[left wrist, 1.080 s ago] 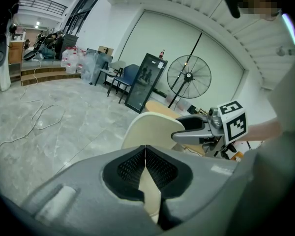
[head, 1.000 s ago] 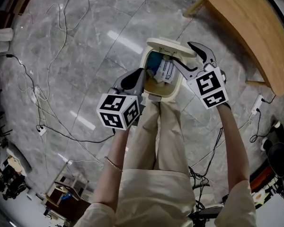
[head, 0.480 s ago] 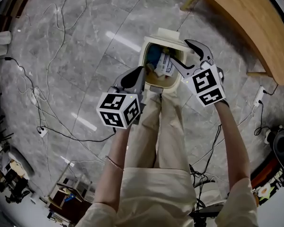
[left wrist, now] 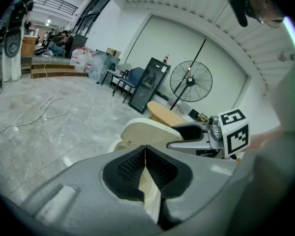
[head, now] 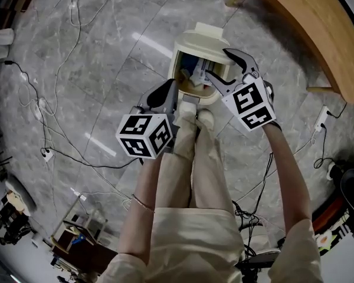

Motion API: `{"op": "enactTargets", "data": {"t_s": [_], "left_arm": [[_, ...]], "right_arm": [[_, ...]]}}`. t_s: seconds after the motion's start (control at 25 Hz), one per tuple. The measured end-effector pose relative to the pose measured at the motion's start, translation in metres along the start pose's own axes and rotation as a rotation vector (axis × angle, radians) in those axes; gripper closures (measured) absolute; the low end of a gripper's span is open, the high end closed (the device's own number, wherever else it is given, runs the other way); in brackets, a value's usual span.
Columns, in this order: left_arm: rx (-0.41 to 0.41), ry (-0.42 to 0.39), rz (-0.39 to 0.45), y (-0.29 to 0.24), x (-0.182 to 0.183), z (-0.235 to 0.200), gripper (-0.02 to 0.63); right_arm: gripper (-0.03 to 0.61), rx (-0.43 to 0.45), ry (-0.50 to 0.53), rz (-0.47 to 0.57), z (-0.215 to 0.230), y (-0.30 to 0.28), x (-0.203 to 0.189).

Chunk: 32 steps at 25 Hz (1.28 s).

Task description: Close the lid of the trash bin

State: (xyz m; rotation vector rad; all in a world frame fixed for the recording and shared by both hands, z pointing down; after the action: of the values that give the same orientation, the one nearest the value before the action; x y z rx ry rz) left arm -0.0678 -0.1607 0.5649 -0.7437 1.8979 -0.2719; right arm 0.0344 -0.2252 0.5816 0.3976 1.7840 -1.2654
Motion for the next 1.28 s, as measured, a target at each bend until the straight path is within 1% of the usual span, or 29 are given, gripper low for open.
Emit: {"op": "enactTargets", "data": {"t_s": [0.12,0.36,0.8,1.04,1.28], "left_arm": [[0.009,0.010,0.009,0.006,-0.009,0.007,0.591],[0.035,0.038,0.025,0.019,-0.026,0.014,0.591],[0.086,0.092,0.062,0.042,-0.044,0.019,0.591],[0.102,0.107,0.070,0.050,-0.051,0.018,0.591],[0.113,0.124,0.057,0.056,-0.060,0.009,0.591]], "right_arm": [[0.288,0.015,0.025,-0.006,-0.009,0.001,-0.005],[0.288,0.043,-0.015,-0.002,-0.029,0.004,-0.015],[0.288,0.111,0.009,-0.037,-0.061,0.005,-0.034],[0.290,0.118,-0.023,-0.045,-0.071,0.005,-0.041],[0.290,0.133,-0.068,-0.067,-0.089,-0.002,-0.056]]}}
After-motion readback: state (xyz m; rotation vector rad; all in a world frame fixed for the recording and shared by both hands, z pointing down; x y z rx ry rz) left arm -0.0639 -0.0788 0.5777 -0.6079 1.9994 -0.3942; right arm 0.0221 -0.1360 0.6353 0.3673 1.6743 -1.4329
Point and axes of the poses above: the fingertips, and each gripper's own axes: y backward along the fingers, z to its right, x out of its top, the point moved 1 cm from there along y, backward along the fingers, and after that the axes turned 6 degrees about z, right-handed, at the moved point
